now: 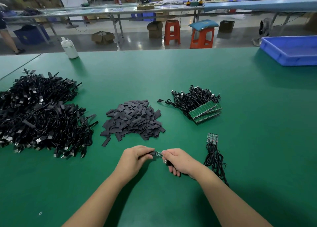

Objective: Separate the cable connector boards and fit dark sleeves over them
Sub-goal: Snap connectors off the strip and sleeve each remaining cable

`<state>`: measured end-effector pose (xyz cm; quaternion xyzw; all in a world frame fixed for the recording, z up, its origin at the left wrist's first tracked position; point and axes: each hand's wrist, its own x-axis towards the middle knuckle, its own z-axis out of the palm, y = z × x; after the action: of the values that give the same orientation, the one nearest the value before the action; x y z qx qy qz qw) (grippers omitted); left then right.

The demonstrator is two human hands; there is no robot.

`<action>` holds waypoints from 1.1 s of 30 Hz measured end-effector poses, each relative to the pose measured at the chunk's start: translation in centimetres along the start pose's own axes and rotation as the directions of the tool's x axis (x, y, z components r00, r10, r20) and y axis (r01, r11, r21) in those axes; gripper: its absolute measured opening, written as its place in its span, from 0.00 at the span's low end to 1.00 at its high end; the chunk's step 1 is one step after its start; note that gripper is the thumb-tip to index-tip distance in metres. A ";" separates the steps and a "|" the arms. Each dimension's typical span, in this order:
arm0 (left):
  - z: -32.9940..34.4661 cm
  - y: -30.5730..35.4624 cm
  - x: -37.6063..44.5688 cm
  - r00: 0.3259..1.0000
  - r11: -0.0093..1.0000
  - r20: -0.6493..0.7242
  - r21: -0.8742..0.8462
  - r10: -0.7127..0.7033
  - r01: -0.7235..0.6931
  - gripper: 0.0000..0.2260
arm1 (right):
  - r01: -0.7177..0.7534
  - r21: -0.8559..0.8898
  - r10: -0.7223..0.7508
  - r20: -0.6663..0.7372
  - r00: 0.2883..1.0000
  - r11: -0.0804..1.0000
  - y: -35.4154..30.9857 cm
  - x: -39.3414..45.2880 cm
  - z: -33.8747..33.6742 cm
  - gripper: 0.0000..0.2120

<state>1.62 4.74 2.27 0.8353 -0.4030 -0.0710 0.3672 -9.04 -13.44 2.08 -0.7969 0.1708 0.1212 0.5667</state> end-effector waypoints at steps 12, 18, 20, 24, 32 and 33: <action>-0.2 0.4 0.1 0.999 0.999 -0.014 0.001 -0.044 0.044 0.09 | 0.004 0.011 -0.004 0.014 1.000 1.000 -0.3 -0.3 -0.1 0.17; -0.3 0.5 0.0 0.999 0.999 0.006 0.012 -0.046 0.046 0.09 | 0.003 0.004 -0.003 0.021 1.000 1.000 -0.2 -0.3 -0.3 0.17; -0.3 0.5 -0.1 0.994 0.993 0.029 -0.051 -0.103 0.104 0.08 | 0.003 0.007 -0.003 0.019 1.000 1.000 -0.2 -0.3 -0.3 0.17; -0.4 0.6 -0.1 0.916 0.860 0.214 -0.324 -0.340 0.394 0.09 | 0.008 -0.004 -0.008 0.008 1.000 1.000 -0.2 -0.4 0.0 0.16; -1.5 0.2 -0.3 0.782 0.614 0.469 -0.493 -0.410 0.617 0.06 | 0.039 -0.291 -0.057 -0.051 0.997 0.956 -0.3 -0.8 1.0 0.15; -1.6 0.1 -0.3 0.767 0.591 0.491 -0.497 -0.413 0.636 0.06 | 0.064 -0.365 -0.096 -0.070 0.993 0.929 -0.3 -0.9 1.1 0.15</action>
<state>2.02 5.85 3.39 0.7164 -0.1396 -0.4459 0.5181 -9.73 -12.21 2.34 -0.8985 0.1371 0.0926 0.4066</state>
